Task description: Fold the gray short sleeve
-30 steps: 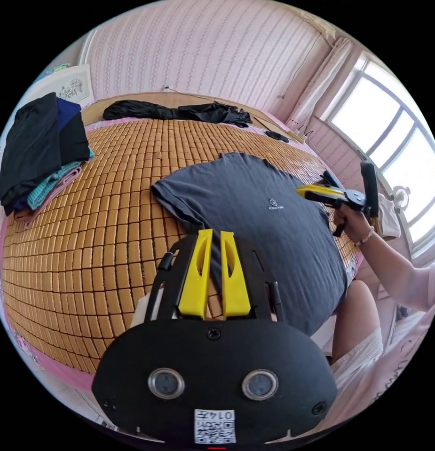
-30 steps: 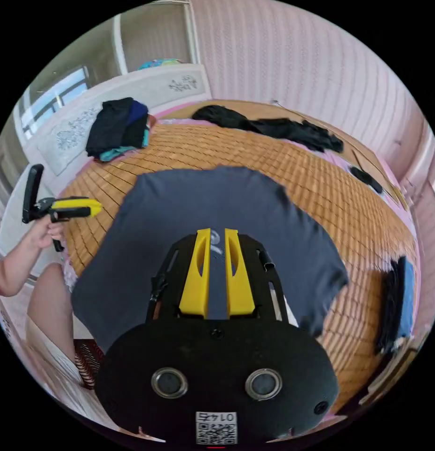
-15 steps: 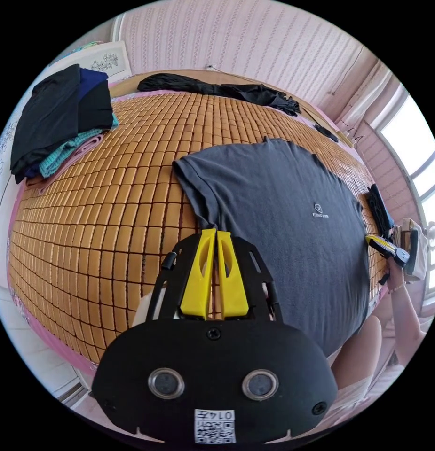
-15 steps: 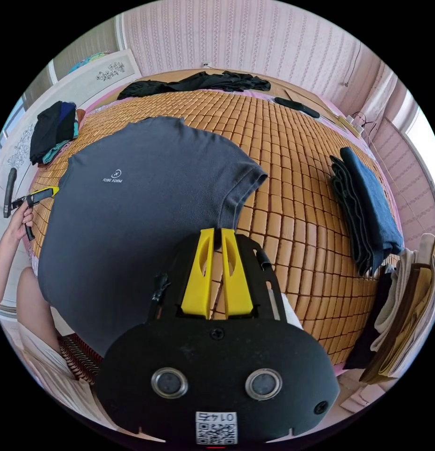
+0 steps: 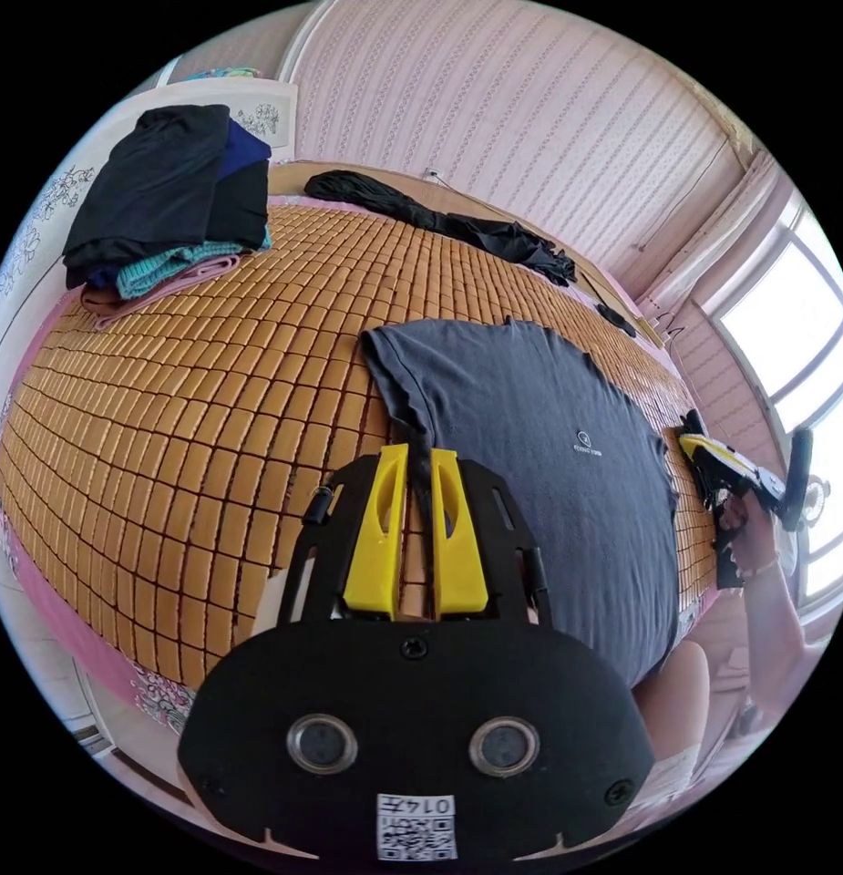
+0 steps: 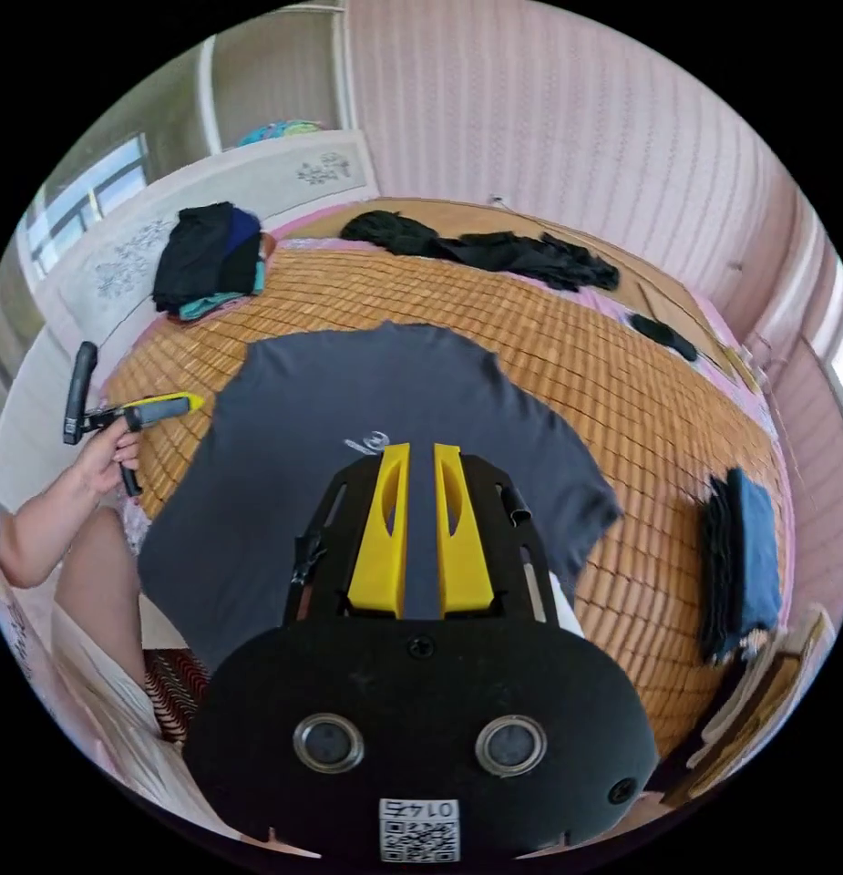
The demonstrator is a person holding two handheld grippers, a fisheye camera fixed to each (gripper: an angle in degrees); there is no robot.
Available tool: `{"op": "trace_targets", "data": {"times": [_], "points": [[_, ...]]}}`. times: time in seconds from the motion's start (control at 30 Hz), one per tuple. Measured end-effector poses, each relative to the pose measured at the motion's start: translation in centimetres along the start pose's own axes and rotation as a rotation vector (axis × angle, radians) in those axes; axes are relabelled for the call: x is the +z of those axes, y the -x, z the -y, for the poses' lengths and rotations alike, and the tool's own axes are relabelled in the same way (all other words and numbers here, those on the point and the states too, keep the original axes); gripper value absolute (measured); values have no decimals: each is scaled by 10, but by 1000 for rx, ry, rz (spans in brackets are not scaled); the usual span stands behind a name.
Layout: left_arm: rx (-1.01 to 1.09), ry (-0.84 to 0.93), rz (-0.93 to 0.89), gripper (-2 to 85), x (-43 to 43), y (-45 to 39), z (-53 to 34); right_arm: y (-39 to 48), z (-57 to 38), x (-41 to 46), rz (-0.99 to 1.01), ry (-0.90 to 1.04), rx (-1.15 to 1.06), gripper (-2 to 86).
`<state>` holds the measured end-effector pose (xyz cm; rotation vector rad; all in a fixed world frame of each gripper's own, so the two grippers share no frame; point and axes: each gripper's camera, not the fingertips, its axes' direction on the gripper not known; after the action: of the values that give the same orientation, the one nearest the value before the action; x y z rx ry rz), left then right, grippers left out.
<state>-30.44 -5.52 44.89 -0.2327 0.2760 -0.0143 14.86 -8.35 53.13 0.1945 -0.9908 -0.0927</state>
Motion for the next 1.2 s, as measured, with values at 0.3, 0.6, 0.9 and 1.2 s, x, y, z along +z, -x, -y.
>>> {"op": "trace_targets", "data": {"times": [0.3,0.6,0.9,1.2], "points": [[-42,56,-31,64,32,-1,10,166,138,116,164,139,-402,71],[-27,-19,-35,44,41,-9,11,206,184,182,49,267,-342,88],[22,-31,-34,40,41,-30,29,133,188,118,216,99,-151,23],[174,77,-187,62,39,-58,40,33,128,82,174,141,63,66]]}}
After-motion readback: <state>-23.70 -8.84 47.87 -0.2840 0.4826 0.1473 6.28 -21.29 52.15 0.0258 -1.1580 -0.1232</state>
